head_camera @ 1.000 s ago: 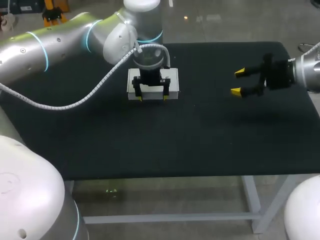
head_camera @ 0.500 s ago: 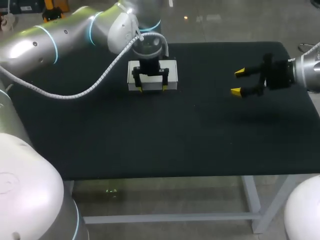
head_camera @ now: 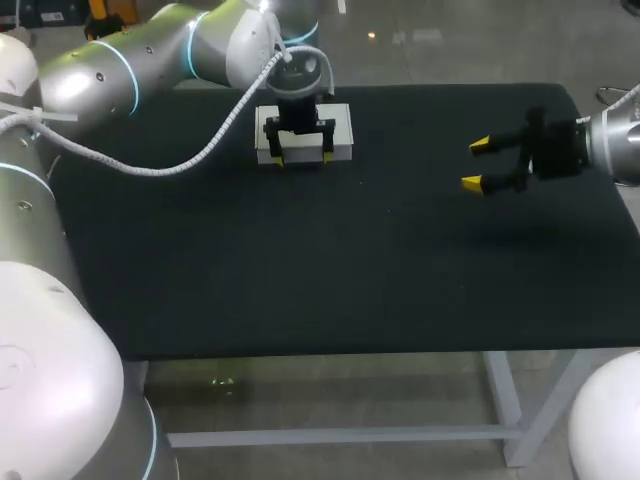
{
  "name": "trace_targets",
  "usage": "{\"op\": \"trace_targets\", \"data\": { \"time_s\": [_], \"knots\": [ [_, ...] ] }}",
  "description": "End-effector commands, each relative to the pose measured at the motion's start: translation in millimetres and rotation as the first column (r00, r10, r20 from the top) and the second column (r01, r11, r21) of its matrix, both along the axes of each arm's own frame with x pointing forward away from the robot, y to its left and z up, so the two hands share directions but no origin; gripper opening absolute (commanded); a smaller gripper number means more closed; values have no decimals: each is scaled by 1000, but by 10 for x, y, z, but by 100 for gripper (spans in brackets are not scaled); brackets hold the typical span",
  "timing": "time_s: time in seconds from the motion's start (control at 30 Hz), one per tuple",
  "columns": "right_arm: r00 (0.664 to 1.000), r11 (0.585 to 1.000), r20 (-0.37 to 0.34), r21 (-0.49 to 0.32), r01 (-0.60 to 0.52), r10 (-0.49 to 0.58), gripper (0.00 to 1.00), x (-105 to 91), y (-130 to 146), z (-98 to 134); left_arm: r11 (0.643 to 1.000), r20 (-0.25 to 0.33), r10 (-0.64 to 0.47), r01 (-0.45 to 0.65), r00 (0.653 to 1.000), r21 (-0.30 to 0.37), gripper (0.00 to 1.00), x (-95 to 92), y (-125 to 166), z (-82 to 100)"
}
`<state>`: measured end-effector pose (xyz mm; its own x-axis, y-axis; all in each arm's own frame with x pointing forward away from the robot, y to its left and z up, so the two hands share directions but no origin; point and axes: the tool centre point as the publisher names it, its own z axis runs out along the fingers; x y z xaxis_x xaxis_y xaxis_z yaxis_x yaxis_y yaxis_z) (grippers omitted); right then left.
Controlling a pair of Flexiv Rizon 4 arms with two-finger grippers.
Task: Assemble the packaging by folding the flat box into shape, placing the metal phone stand inside, and closing the box properly
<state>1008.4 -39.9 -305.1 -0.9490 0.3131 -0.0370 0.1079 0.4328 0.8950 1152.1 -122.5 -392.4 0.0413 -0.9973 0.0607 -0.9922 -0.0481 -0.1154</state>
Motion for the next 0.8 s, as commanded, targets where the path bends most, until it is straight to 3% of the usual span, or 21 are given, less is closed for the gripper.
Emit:
{"op": "trace_targets", "data": {
  "time_s": [0.03, 0.27, 0.47, 0.63, 0.8],
  "knots": [
    [1000, 1000, 1, 2, -1, 1, 100, 1, -4, -3, 1000, -76, -1, 2, 997, 12, 100, 159, -61, -21],
    [1000, 1000, 1, 2, -1, 1, 100, 1, -4, -3, 1000, -67, -2, 2, 998, 8, 100, 139, -31, 32],
    [1000, 1000, 1, 2, -1, 1, 100, 1, -4, -3, 999, -1, -27, 27, 1000, -31, 100, -94, 46, 173],
    [1000, 1000, 1, 2, -1, 1, 100, 1, -4, -3, 991, 115, -80, 91, 990, -97, 100, -316, 137, 390],
    [1000, 1000, 1, 2, -1, 1, 100, 1, -4, -3, 966, 246, -146, 192, 958, -171, 100, -577, 233, 574]
  ]
}}
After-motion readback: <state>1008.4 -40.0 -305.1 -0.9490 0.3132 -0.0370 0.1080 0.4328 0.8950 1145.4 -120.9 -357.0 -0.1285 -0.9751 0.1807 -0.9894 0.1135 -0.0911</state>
